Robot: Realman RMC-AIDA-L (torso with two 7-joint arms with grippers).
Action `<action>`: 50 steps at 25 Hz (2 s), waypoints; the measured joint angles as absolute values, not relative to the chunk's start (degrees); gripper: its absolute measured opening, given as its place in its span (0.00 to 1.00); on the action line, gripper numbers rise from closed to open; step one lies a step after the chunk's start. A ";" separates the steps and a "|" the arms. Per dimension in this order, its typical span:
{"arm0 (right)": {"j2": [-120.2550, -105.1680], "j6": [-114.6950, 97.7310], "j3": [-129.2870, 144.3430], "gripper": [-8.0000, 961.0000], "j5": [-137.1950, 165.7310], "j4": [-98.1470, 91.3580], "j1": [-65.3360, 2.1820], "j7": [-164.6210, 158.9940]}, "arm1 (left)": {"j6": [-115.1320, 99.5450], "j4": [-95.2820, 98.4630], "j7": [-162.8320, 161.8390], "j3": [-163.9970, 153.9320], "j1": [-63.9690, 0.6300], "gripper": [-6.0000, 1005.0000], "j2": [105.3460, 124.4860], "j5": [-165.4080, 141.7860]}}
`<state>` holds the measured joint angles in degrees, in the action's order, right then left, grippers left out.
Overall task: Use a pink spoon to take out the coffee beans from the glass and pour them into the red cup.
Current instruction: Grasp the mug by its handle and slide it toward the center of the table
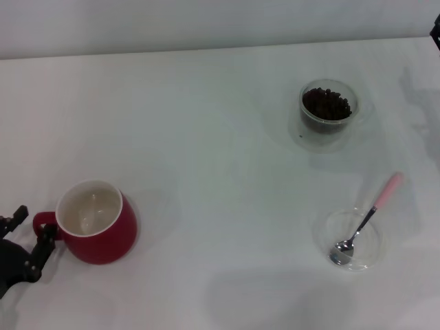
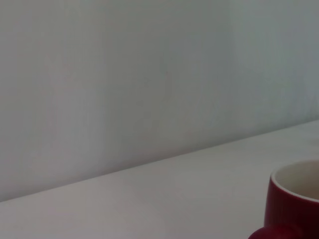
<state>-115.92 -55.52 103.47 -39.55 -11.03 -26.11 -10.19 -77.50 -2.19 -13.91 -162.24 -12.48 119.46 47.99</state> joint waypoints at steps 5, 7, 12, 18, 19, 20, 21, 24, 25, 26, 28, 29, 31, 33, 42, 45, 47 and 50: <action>-115.93 -55.52 103.63 0.86 -39.50 -11.13 -26.53 -10.23 | -75.92 -1.15 -13.41 -162.24 -13.11 0.55 119.40 48.21; -115.96 -55.52 103.63 0.86 -39.46 -11.16 -26.54 -10.51 | -75.24 -0.93 -13.41 -162.25 -13.25 0.47 119.43 48.49; -116.00 -55.52 103.72 0.86 -39.37 -11.16 -26.65 -10.83 | -74.74 -0.70 -13.41 -162.25 -13.18 0.23 119.47 48.70; -115.94 -55.52 103.72 0.86 -39.44 -11.16 -26.64 -10.83 | -74.69 -0.04 -13.40 -162.25 -13.13 0.14 119.43 48.86; -115.93 -55.52 103.71 0.86 -39.43 -11.16 -26.64 -10.83 | -74.69 0.00 -13.19 -162.24 -13.19 0.12 119.45 48.88; -115.93 -55.53 103.71 0.86 -39.41 -11.16 -26.65 -10.83 | -74.69 0.09 -12.84 -162.25 -13.22 0.10 119.47 48.88; -115.92 -55.53 103.71 0.86 -39.39 -11.16 -26.67 -10.83 | -74.69 0.26 -12.14 -162.24 -13.25 0.11 119.47 48.89; -115.85 -55.54 103.71 0.86 -39.42 -11.17 -26.70 -10.83 | -74.69 1.45 -9.14 -162.24 -13.26 0.11 119.50 49.38; -115.84 -55.54 103.71 0.86 -39.42 -11.16 -26.71 -10.83 | -74.68 2.04 -8.39 -162.25 -13.23 0.11 119.50 49.67; -115.83 -55.54 103.71 0.86 -39.41 -11.16 -26.71 -10.83 | -74.69 2.54 -8.00 -162.25 -13.22 0.11 119.50 49.89; -115.78 -55.55 103.71 0.86 -39.32 -11.17 -26.72 -10.82 | -74.68 3.24 -7.55 -162.25 -13.30 0.12 119.48 50.10; -115.76 -55.55 103.71 0.86 -39.26 -11.16 -26.72 -10.82 | -74.69 3.34 -7.53 -162.25 -13.38 0.12 119.49 50.10; -115.75 -55.55 103.71 0.86 -39.16 -11.16 -26.77 -10.81 | -74.68 3.43 -7.53 -162.38 -13.46 0.12 119.53 50.05; -115.73 -55.55 103.71 0.86 -39.10 -11.16 -26.85 -10.81 | -74.68 3.74 -7.52 -162.57 -13.47 0.13 119.55 49.91; -115.57 -55.55 103.71 0.86 -39.09 -10.89 -27.16 -10.71 | -69.06 8.32 -7.06 -162.67 -14.55 0.14 119.58 49.72; -115.50 -55.55 103.71 0.86 -39.10 -10.74 -27.36 -10.51 | -67.58 9.96 -5.64 -162.76 -15.36 0.15 119.63 49.70; -115.47 -55.55 103.71 0.86 -39.10 -10.68 -27.42 -10.43 | -67.12 10.91 -4.82 -162.81 -16.05 0.15 119.68 49.65; -115.45 -55.55 103.71 0.86 -39.10 -10.65 -27.52 -10.35 | -66.25 11.90 -4.61 -162.82 -17.17 0.16 119.71 49.62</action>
